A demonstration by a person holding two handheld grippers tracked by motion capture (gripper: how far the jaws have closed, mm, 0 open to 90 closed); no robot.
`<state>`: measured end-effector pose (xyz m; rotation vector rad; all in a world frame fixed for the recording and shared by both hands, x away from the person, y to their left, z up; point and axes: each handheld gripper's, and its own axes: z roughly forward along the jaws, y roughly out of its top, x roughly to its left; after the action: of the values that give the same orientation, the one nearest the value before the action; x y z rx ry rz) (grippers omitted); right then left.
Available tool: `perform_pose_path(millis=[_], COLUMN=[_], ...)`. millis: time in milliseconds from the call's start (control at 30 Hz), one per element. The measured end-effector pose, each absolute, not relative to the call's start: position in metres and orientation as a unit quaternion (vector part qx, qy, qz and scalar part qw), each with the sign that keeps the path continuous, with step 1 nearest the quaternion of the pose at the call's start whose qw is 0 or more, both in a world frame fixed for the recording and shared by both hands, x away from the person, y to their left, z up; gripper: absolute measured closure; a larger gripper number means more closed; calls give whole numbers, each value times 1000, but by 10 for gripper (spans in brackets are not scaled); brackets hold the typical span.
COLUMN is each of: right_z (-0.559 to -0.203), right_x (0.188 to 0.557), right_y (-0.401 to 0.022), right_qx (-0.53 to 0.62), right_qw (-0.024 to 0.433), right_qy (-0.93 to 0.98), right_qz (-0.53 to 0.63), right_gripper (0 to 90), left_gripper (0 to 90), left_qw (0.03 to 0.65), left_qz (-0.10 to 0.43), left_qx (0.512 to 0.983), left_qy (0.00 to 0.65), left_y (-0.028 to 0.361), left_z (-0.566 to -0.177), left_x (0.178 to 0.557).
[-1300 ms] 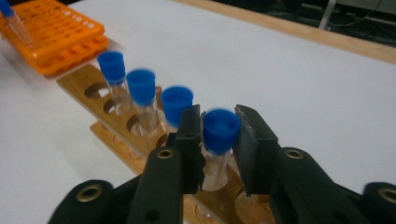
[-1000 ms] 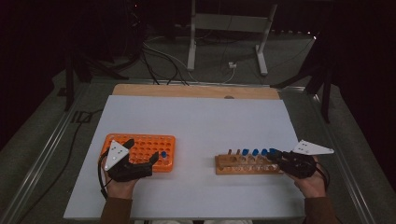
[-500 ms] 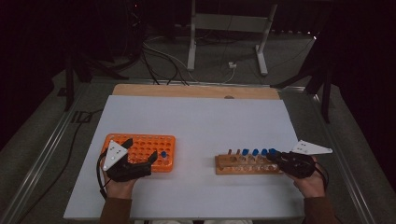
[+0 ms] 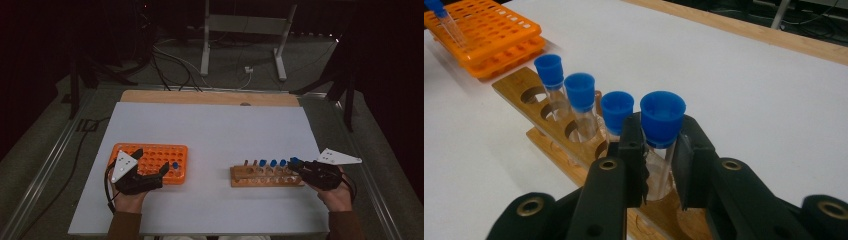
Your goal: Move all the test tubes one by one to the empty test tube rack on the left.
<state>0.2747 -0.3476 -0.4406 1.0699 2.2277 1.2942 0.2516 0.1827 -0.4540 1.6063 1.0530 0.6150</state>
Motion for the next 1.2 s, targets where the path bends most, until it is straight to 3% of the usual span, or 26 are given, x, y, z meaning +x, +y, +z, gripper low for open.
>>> perform_pose_path(millis=[1200], right_z=[-391], right_x=[264], right_y=[-351], right_qx=[382], right_qw=[189], right_qy=[757], right_qz=[495], right_gripper=[766], left_gripper=[13], left_qw=[532], left_qz=[251], left_qx=[678], left_qy=[440], left_y=[180], left_z=[-456], left_x=[253])
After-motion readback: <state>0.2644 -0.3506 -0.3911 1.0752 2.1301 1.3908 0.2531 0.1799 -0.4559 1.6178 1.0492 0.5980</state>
